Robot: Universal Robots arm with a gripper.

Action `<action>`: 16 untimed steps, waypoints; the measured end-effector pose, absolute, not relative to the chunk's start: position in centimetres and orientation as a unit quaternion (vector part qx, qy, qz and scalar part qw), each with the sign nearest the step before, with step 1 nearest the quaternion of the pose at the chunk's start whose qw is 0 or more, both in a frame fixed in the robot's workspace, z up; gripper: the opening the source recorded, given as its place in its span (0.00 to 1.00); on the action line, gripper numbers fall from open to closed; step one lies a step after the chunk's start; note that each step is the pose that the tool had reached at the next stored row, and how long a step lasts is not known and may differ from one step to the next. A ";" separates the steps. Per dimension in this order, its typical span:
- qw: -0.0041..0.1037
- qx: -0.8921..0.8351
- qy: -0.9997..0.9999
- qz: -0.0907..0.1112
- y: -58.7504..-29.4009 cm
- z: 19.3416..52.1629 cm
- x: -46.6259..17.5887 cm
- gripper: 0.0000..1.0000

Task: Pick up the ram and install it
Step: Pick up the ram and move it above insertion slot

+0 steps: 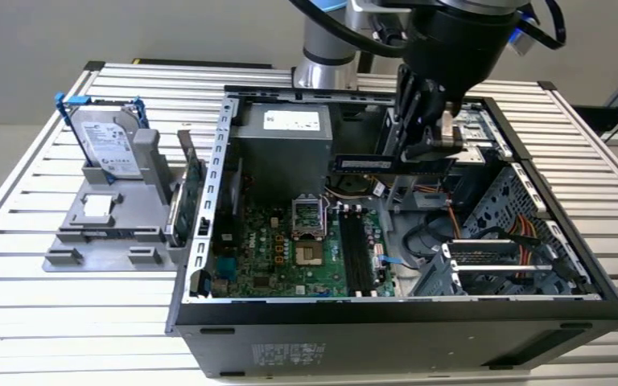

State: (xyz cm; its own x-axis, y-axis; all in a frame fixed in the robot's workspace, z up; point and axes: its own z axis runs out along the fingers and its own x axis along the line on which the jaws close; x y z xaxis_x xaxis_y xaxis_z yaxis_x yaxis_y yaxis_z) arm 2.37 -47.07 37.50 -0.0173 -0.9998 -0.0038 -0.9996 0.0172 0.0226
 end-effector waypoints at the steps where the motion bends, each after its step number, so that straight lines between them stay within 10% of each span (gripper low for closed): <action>1: 0.007 0.698 -0.716 -0.009 -47.1 37.5 2.4 0.00; 16: 0.006 0.692 -0.721 -0.010 -47.1 37.5 2.4 0.00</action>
